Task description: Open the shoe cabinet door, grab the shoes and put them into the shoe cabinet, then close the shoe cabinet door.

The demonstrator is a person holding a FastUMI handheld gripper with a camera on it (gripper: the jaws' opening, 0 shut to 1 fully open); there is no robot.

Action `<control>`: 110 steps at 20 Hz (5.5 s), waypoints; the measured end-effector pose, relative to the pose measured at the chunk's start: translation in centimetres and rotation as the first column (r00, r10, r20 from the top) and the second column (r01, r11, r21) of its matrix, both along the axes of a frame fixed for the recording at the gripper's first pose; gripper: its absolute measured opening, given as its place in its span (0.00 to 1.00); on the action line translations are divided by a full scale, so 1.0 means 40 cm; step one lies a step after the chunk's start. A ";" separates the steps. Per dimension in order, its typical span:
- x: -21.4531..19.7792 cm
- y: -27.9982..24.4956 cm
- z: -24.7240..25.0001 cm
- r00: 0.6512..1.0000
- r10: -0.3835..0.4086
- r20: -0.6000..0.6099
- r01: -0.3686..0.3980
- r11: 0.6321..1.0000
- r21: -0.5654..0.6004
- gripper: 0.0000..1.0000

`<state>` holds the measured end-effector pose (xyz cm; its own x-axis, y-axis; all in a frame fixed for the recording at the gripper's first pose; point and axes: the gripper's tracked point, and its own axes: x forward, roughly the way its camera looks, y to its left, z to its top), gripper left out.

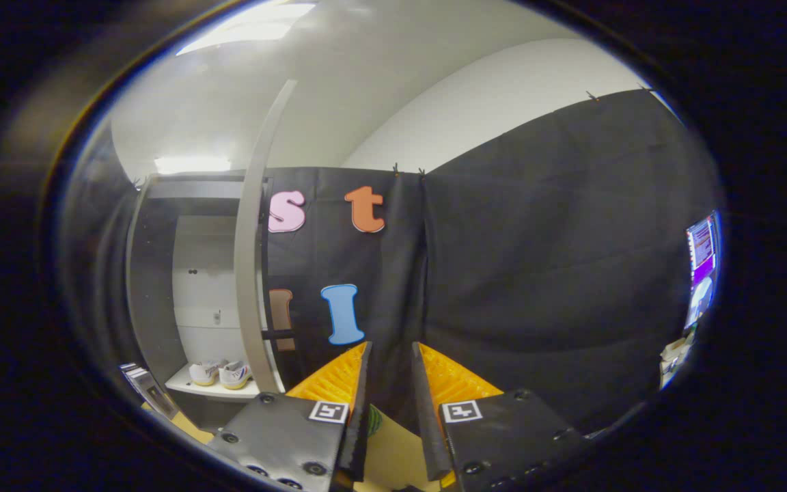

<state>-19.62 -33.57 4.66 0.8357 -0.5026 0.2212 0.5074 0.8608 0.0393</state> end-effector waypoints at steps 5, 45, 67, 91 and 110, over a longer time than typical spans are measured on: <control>0.093 -0.030 -0.006 0.993 0.115 -0.031 -0.116 0.993 -0.029 0.75; 0.333 0.562 -0.131 0.737 0.658 -0.153 -0.649 0.752 0.110 0.93; 0.613 0.895 -0.205 0.723 0.679 -0.128 -0.671 0.734 0.107 0.93; 0.820 0.939 -0.220 0.817 0.556 -0.153 -0.541 0.831 0.130 0.94; 0.600 0.740 -0.034 0.795 0.600 -0.089 -0.598 0.800 0.052 0.94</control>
